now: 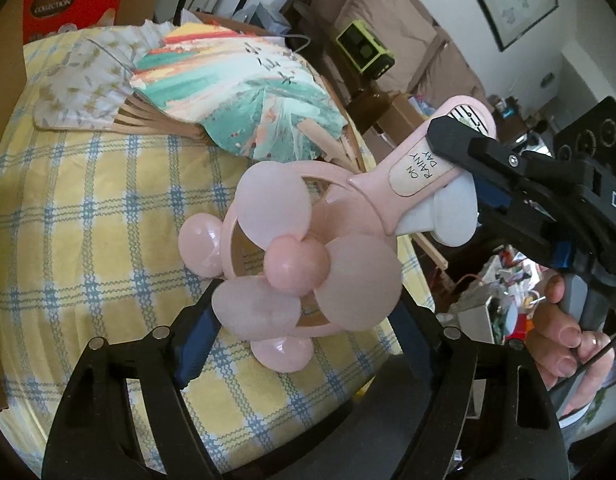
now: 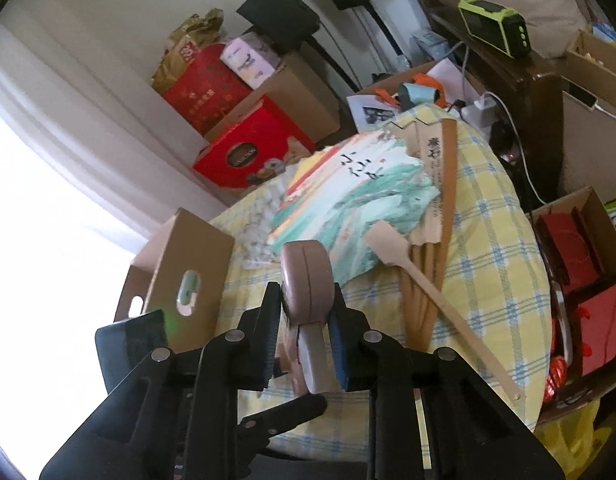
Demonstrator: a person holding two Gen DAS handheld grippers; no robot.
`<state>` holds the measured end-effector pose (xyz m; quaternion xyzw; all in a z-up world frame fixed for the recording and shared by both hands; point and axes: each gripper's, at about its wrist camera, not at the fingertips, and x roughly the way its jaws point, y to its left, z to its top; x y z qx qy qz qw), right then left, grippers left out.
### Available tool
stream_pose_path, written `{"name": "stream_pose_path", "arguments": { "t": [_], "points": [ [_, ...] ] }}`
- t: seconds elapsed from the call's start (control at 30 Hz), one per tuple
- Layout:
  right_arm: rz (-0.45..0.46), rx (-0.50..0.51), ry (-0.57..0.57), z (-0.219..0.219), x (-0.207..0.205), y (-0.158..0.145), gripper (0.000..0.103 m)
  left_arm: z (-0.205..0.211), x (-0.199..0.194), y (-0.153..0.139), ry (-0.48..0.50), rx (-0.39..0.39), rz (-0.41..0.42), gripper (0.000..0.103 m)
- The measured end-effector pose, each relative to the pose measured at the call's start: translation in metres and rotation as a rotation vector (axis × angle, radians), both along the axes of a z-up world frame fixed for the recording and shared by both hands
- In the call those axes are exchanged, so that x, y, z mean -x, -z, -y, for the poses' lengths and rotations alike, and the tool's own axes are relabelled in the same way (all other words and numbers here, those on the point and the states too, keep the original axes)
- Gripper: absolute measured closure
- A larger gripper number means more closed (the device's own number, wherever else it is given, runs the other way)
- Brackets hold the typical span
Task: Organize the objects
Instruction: 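Lift and carry the pink mini fan over the box with both tools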
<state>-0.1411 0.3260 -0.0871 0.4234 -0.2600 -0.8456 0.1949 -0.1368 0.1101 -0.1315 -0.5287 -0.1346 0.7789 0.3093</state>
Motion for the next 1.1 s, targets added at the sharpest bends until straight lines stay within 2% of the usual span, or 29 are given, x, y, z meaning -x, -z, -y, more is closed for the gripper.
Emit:
{"name": "stream_pose_path", "arguments": {
  "t": [0.17, 0.3, 0.7, 0.9, 1.1],
  "points": [
    [-0.028, -0.013, -0.026, 0.014, -0.005, -0.018, 0.084, 0.010, -0.002, -0.014, -0.017, -0.054, -0.026, 0.033],
    [-0.062, -0.061, -0.053, 0.030, -0.008, -0.034, 0.084, 0.015, -0.001, -0.025, -0.029, -0.063, -0.056, 0.033],
    [-0.118, -0.093, -0.108, 0.062, -0.011, -0.067, 0.084, 0.042, -0.007, -0.060, -0.064, -0.104, -0.113, 0.033],
    [-0.174, -0.134, -0.164, 0.092, -0.009, -0.102, 0.084, 0.065, -0.013, -0.092, -0.094, -0.116, -0.172, 0.033],
    [-0.240, -0.132, -0.249, 0.135, -0.002, -0.146, 0.084, 0.111, -0.017, -0.133, -0.165, -0.113, -0.247, 0.033]
  ]
}}
